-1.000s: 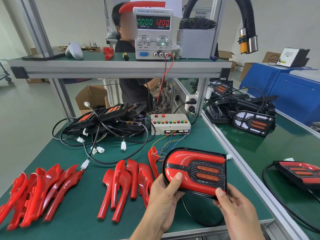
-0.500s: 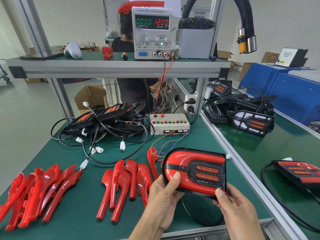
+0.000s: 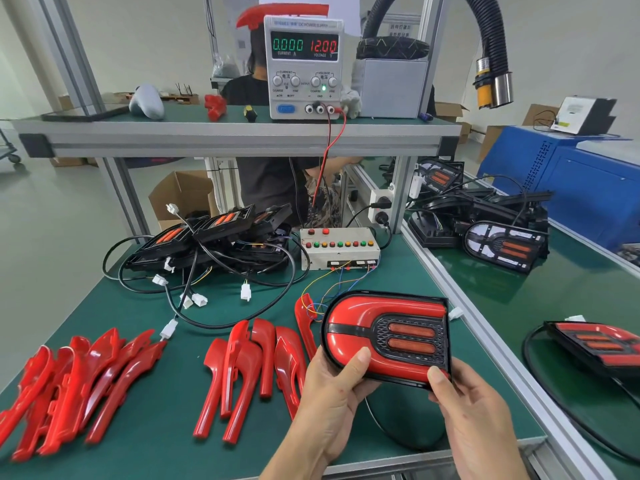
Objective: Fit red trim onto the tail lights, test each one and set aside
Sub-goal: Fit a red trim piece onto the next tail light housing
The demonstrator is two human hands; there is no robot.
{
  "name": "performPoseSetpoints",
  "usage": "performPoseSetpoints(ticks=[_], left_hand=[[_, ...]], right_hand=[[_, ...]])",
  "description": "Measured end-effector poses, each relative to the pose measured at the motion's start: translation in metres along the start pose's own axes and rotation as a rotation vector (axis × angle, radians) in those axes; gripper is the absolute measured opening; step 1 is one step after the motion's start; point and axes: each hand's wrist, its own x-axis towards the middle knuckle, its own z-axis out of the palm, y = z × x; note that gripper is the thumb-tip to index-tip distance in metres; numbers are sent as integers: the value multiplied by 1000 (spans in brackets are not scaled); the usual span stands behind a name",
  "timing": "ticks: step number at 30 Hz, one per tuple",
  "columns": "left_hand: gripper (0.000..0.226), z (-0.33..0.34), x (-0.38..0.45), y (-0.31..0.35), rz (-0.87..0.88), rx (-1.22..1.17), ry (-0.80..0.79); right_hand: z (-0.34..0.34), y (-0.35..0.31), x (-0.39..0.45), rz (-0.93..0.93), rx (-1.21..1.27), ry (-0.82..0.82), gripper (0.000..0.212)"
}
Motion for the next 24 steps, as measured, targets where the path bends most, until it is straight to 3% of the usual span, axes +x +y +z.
performPoseSetpoints(ticks=[3, 7, 12, 18, 24], left_hand=[[52, -1, 1, -2, 12, -18, 12], [51, -3, 1, -5, 19, -42, -1], [69, -1, 1, -12, 4, -45, 11], [69, -2, 4, -17, 32, 57, 72], [70, -2, 5, -11, 7, 117, 50]], right_hand=[[2, 0, -2, -17, -11, 7, 75], [8, -6, -6, -4, 1, -2, 47], [12, -10, -4, 34, -75, 21, 50], [14, -11, -9, 78, -51, 39, 48], [8, -6, -9, 148, -71, 46, 69]])
